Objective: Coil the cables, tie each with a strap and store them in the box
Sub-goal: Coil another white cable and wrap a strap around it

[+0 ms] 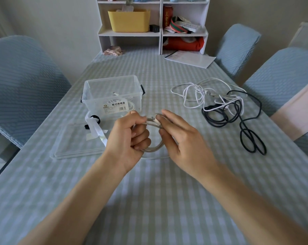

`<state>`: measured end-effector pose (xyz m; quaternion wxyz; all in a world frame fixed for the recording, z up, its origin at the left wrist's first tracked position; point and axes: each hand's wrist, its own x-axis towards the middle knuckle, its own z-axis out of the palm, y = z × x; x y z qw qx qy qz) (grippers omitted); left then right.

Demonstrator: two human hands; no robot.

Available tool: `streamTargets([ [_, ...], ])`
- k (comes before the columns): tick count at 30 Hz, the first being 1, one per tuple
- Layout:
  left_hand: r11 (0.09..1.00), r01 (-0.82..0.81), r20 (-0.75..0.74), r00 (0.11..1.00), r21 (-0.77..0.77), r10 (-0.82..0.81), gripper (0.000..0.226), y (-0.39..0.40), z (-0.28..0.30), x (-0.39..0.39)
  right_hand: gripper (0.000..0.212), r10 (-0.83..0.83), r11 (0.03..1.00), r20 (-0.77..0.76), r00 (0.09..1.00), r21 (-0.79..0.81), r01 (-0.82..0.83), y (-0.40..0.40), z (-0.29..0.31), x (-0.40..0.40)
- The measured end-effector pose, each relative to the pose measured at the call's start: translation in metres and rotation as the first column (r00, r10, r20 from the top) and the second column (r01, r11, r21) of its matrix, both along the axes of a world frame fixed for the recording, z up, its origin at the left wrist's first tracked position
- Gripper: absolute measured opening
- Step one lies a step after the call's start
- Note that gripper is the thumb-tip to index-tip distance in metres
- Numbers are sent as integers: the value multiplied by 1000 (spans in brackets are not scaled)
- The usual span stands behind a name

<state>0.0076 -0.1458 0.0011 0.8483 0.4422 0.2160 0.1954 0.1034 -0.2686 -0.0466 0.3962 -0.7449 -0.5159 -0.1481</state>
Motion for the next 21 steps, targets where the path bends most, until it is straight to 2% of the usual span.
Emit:
streamTargets([
  [8, 999, 47, 27, 998, 23, -47, 44, -1, -2, 0, 35, -7, 997, 30, 1000, 74, 5, 1, 1, -2],
  [11, 999, 27, 31, 999, 18, -28, 44, -1, 0, 1, 18, -15, 990, -95, 995, 138, 28, 0, 6, -1],
  [17, 1000, -25, 50, 998, 1, 25, 44, 0, 4, 0, 30, -1, 977, -319, 948, 203, 69, 1, 7, 2],
  [21, 999, -50, 45, 998, -9, 50, 43, 0, 3, 2, 22, -41, 969, -386, 922, 209, 130, 1, 8, 1],
])
